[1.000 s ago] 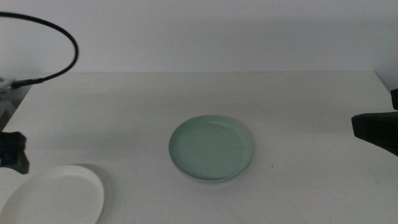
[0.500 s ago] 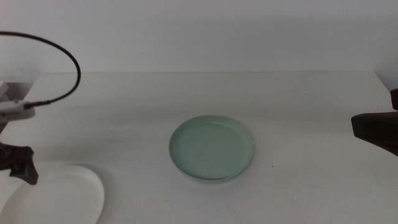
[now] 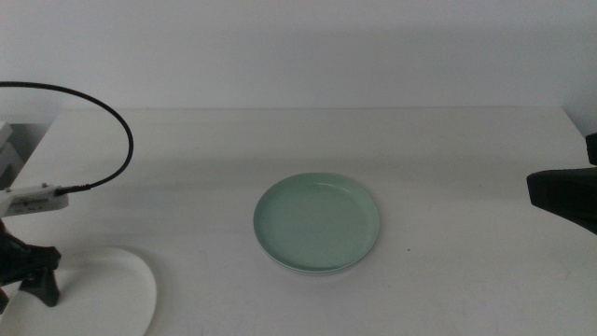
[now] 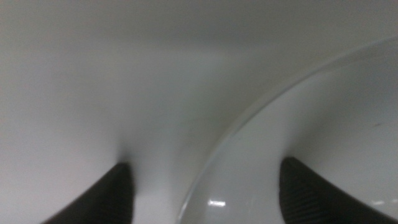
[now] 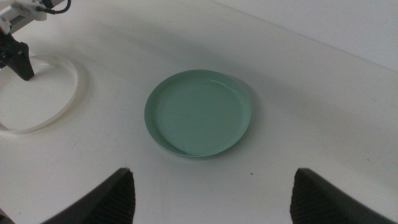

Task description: Stack the three bowls on top of each other.

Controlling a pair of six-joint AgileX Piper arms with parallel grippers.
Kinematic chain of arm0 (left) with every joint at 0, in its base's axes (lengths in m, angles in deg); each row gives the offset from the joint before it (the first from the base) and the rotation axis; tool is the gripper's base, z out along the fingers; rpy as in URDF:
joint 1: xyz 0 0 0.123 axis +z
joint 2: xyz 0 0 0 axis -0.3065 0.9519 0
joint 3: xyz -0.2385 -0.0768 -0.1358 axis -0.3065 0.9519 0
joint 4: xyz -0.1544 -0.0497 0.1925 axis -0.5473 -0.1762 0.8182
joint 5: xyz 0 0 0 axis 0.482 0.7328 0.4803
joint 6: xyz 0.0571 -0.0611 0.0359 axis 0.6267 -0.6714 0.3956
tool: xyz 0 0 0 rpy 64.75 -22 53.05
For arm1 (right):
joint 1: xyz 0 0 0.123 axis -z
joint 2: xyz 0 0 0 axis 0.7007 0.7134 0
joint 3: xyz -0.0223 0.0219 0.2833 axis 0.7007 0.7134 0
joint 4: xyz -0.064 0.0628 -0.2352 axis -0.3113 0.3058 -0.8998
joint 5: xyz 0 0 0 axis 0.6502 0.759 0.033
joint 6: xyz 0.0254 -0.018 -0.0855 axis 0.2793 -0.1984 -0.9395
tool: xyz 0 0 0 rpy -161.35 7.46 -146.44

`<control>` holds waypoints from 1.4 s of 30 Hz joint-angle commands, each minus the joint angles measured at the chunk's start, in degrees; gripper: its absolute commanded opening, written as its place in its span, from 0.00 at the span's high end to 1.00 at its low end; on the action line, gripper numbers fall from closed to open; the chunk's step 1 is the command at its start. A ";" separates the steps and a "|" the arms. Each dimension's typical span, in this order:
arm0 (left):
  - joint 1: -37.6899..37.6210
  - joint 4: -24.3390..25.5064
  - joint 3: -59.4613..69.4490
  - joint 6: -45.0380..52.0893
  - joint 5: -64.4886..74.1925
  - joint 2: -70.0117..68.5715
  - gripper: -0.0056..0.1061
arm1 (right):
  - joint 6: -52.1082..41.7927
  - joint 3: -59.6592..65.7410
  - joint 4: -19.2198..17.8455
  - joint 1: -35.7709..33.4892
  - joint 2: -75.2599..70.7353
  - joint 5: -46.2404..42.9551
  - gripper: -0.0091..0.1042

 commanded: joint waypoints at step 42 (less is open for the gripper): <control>-36.78 -11.34 -46.47 -19.47 15.01 14.94 0.98 | -0.11 -1.30 0.65 0.36 -0.07 -3.24 0.34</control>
